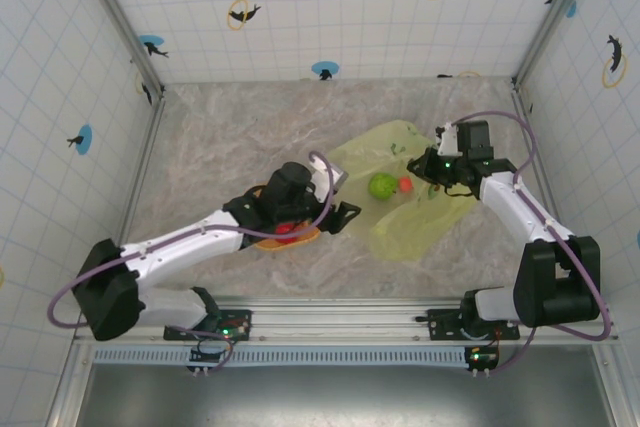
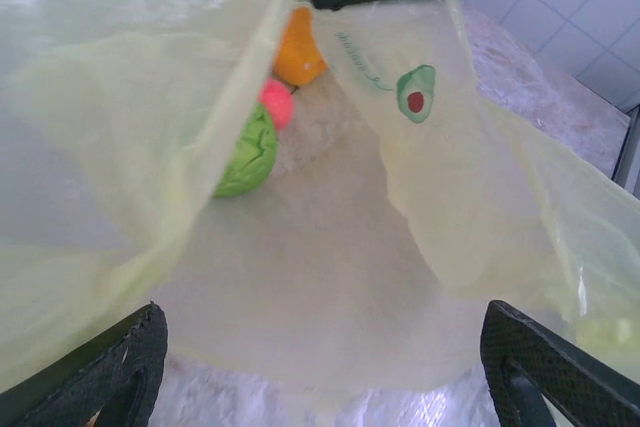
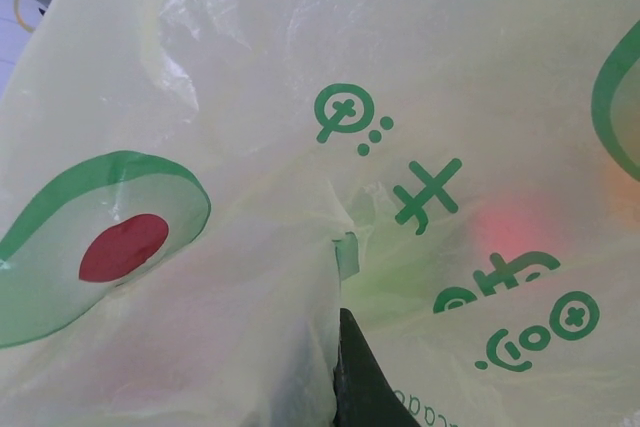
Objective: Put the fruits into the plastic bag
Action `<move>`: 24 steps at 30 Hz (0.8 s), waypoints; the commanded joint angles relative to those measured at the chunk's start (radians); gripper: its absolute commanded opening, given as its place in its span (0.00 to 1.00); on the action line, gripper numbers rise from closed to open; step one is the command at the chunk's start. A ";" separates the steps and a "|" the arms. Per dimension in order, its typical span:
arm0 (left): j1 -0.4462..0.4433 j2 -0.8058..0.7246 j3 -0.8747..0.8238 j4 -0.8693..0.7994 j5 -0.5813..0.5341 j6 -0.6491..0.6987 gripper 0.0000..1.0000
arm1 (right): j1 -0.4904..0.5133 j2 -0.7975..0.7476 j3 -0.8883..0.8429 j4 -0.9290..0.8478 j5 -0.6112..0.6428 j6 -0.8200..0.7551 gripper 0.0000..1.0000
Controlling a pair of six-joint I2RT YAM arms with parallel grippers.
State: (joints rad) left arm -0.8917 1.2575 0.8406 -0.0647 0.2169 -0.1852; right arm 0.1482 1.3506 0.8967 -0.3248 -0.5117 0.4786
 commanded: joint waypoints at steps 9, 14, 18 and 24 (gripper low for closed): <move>0.339 -0.148 0.001 -0.364 -0.186 -0.149 0.86 | -0.008 -0.002 -0.018 0.031 0.021 -0.011 0.00; 0.345 0.011 0.109 -0.411 -0.167 -0.098 0.89 | -0.007 0.001 -0.010 0.030 0.019 -0.010 0.00; 0.345 0.152 0.183 -0.414 -0.171 -0.048 0.90 | -0.007 -0.017 -0.015 0.017 0.033 -0.015 0.00; 0.346 0.322 0.257 -0.424 -0.116 -0.018 0.90 | -0.009 -0.028 -0.012 0.002 0.042 -0.024 0.00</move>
State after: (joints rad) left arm -0.5480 1.5356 1.0573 -0.4461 0.0715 -0.2386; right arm 0.1482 1.3472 0.8936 -0.3161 -0.4828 0.4713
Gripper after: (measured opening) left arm 0.898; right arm 0.040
